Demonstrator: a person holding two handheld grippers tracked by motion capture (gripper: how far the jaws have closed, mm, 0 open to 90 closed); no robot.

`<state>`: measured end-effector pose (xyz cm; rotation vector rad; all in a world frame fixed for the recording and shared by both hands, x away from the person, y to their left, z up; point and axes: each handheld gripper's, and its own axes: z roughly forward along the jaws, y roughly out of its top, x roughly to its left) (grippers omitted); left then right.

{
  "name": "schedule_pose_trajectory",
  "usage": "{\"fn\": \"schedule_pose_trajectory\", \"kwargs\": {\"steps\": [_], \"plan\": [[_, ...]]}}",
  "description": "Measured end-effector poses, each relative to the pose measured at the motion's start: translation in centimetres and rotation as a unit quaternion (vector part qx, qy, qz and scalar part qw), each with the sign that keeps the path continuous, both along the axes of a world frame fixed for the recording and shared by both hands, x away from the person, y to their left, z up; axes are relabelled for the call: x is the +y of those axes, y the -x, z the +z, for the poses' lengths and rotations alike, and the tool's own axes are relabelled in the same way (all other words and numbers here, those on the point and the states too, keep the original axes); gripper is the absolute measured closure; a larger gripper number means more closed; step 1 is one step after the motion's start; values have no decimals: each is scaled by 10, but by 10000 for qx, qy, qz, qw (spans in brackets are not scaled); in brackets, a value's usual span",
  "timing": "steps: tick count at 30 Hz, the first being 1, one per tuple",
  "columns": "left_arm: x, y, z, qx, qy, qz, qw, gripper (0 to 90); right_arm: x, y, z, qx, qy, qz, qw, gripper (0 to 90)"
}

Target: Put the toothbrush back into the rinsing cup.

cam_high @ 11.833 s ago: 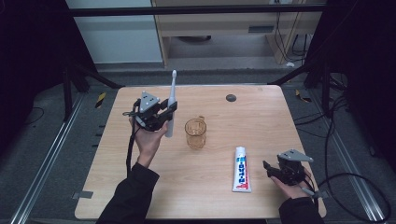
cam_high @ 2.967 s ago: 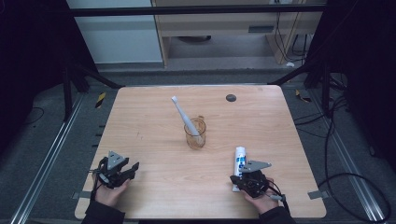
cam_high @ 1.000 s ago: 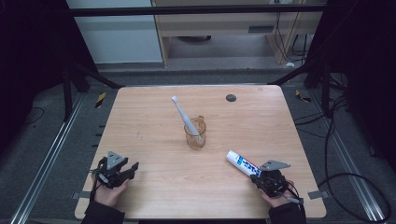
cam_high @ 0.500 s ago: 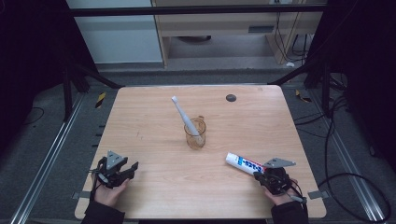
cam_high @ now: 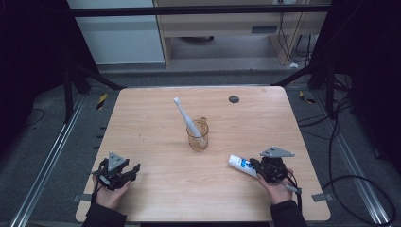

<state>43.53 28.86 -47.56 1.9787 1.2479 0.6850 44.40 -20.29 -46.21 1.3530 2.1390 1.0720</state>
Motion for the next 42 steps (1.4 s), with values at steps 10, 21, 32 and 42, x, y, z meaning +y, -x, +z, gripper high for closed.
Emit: {"fn": "schedule_pose_trajectory", "kwargs": {"steps": [10,21,32,42], "plan": [[0,-1,0,-1,-9,-4,10000,485,12,-34,-7,27,-112,-204,9997,900],[0,-1,0,7,-16,-21,10000,486,24,-52,-19,228,-26,-190,9996,900],[0,-1,-1,16,-21,-32,10000,486,28,-49,-21,317,148,-44,9994,900],[0,-1,-1,22,-23,-37,10000,486,33,-41,-20,452,134,263,9985,900]]}}
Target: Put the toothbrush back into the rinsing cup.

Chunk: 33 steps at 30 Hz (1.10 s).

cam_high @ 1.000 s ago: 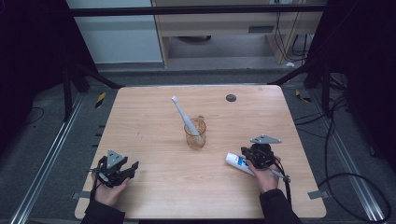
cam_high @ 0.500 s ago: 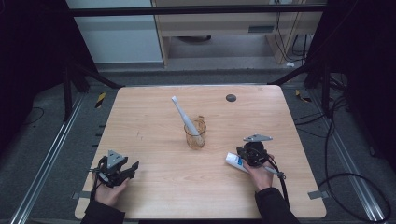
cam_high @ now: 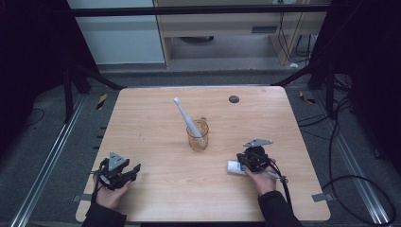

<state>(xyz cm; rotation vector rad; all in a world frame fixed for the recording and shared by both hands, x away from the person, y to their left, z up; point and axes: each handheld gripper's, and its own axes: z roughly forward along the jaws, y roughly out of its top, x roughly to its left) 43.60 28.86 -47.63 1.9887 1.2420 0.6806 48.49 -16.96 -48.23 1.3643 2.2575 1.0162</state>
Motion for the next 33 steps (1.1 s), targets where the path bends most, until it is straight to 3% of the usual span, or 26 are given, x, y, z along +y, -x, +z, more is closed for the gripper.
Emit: {"fn": "schedule_pose_trajectory", "kwargs": {"steps": [19,33], "plan": [[1,0,0,4,-1,22,10000,480,6,24,7,166,-71,487,9986,900],[1,1,1,-11,-13,91,10000,483,5,35,8,231,-27,650,9976,900]]}}
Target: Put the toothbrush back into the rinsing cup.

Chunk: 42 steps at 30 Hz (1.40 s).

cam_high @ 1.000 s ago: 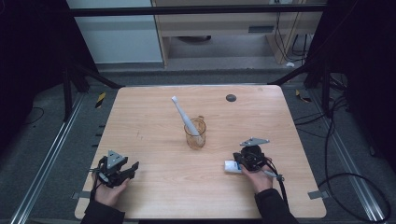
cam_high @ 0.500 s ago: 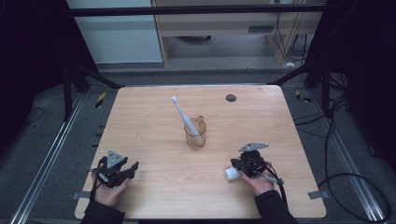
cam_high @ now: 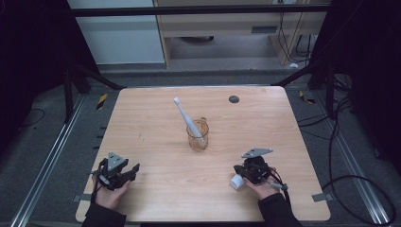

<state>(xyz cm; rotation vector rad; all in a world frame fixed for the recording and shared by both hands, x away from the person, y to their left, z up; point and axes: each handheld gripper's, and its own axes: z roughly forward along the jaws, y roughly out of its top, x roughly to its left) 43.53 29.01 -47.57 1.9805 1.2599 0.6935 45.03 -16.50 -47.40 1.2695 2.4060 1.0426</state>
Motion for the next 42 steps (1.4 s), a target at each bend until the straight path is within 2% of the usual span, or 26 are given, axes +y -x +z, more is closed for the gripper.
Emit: {"fn": "schedule_pose_trajectory", "kwargs": {"steps": [18,35,42], "plan": [[0,0,0,22,9,11,10000,473,-9,18,1,93,19,88,9999,900],[0,0,0,32,5,15,10000,471,-21,29,1,170,10,42,9998,900],[0,0,0,38,5,15,10000,471,-26,33,-1,218,85,8,9997,900]]}}
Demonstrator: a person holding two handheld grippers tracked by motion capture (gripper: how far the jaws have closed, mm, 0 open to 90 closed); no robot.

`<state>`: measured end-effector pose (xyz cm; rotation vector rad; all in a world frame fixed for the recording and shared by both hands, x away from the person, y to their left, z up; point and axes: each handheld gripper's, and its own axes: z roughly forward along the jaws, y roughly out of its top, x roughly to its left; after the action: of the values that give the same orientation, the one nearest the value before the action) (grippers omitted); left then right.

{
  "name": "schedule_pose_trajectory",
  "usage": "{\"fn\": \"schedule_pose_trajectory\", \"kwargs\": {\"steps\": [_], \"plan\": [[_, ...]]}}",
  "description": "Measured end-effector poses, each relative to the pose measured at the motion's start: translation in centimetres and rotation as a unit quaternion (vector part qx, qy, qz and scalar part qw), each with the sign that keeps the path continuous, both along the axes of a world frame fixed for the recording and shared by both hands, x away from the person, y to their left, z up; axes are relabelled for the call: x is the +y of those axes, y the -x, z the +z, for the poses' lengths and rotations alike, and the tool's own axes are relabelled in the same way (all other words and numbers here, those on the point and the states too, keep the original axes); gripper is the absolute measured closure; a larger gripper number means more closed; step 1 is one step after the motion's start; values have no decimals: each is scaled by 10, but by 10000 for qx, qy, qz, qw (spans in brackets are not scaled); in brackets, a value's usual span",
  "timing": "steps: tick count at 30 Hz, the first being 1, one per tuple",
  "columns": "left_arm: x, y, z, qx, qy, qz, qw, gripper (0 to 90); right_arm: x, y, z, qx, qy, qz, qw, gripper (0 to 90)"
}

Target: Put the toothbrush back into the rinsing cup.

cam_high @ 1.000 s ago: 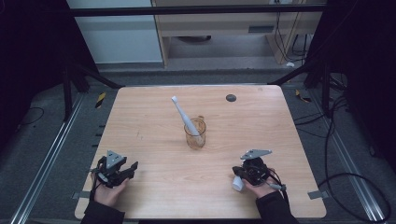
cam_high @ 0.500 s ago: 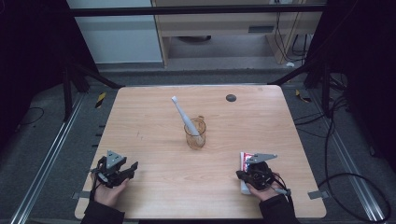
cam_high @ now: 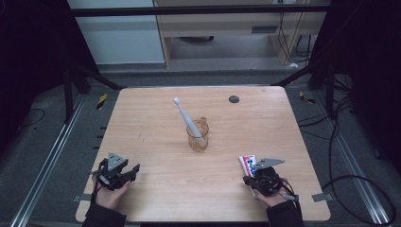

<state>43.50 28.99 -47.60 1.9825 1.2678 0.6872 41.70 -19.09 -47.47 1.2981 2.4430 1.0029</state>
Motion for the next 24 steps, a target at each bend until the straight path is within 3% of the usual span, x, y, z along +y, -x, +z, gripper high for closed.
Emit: {"fn": "schedule_pose_trajectory", "kwargs": {"steps": [12,24], "plan": [[0,0,0,9,-10,-2,10000,471,-7,4,0,0,67,-76,9999,900],[-1,-1,0,7,24,-30,10000,457,-12,3,12,-289,-98,-267,9992,872]]}}
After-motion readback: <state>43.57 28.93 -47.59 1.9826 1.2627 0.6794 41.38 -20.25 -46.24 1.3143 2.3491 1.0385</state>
